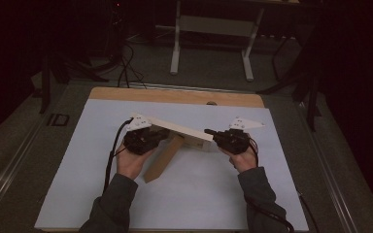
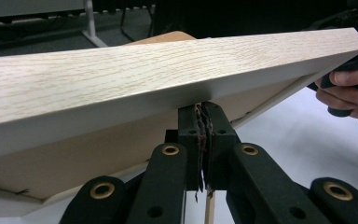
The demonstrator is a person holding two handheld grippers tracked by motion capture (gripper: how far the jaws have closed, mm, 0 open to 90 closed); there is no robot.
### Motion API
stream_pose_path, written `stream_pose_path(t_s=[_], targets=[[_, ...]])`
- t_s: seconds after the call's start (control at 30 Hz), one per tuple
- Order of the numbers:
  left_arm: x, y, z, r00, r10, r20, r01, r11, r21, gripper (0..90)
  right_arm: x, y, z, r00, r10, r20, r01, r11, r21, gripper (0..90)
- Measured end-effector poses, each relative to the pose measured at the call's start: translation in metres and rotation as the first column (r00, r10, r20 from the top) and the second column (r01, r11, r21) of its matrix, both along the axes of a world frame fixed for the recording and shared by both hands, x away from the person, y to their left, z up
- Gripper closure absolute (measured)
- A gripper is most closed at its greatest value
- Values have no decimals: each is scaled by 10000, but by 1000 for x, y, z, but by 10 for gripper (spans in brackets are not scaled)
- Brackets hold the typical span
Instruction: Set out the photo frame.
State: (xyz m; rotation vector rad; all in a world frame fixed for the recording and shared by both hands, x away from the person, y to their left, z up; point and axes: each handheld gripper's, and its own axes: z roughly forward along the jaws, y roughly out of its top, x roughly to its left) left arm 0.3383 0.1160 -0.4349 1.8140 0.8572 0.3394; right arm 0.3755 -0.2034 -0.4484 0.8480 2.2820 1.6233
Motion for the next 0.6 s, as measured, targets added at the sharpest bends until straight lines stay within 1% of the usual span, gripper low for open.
stream_pose_path(t_s=[0.13,0.23,0.6], targets=[[1,-3,0,10000,-98,18,98,9999,49,893,0,0,1,10000,40,23,-40,10000,-29,896],[2,-6,1,9999,-137,41,136,9998,174,899,0,1,1,10000,47,23,-47,10000,-16,896],[5,-9,2,10000,-17,4,16,9997,256,900,-2,3,4,9998,161,116,-161,9999,-9,897]])
